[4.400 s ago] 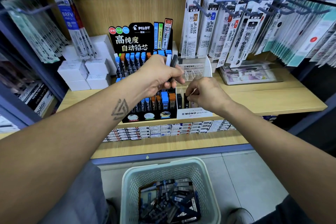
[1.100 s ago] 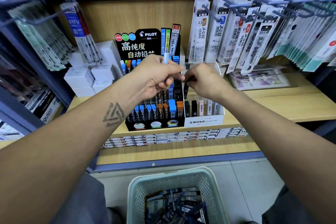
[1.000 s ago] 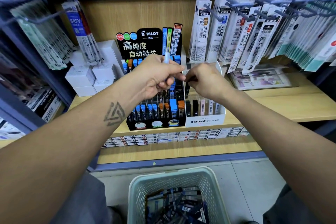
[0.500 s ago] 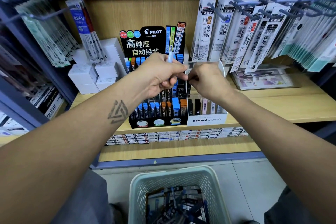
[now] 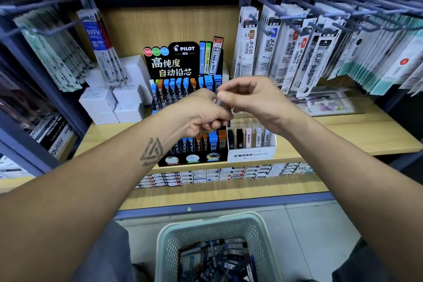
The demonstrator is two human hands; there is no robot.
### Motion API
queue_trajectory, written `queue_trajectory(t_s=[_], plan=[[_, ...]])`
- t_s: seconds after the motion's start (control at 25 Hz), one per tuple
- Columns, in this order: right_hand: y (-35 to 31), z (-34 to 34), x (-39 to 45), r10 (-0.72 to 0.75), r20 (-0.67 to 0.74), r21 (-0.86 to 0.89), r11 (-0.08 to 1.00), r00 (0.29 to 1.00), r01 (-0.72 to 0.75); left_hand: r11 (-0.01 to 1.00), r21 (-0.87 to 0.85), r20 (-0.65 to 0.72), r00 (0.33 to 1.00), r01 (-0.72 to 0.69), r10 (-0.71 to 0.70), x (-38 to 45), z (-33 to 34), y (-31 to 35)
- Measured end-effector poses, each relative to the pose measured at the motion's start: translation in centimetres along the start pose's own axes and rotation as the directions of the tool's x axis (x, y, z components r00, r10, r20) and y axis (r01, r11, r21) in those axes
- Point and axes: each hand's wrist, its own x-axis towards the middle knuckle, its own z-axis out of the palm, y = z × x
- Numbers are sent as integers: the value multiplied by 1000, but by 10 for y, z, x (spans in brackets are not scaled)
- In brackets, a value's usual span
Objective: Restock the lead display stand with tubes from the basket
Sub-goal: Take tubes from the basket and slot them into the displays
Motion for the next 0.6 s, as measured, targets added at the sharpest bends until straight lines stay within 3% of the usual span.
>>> queue_trajectory(t_s=[0.28,0.6], plan=[[5,-41,-8,103,-125,56,994,987,-96,987,-160,118,992,-17,36,-10,7,8],[8,-59,-23,139,-134,-163,974,981,-160,968,-203,-62,988,-149,139,-2,15,8]])
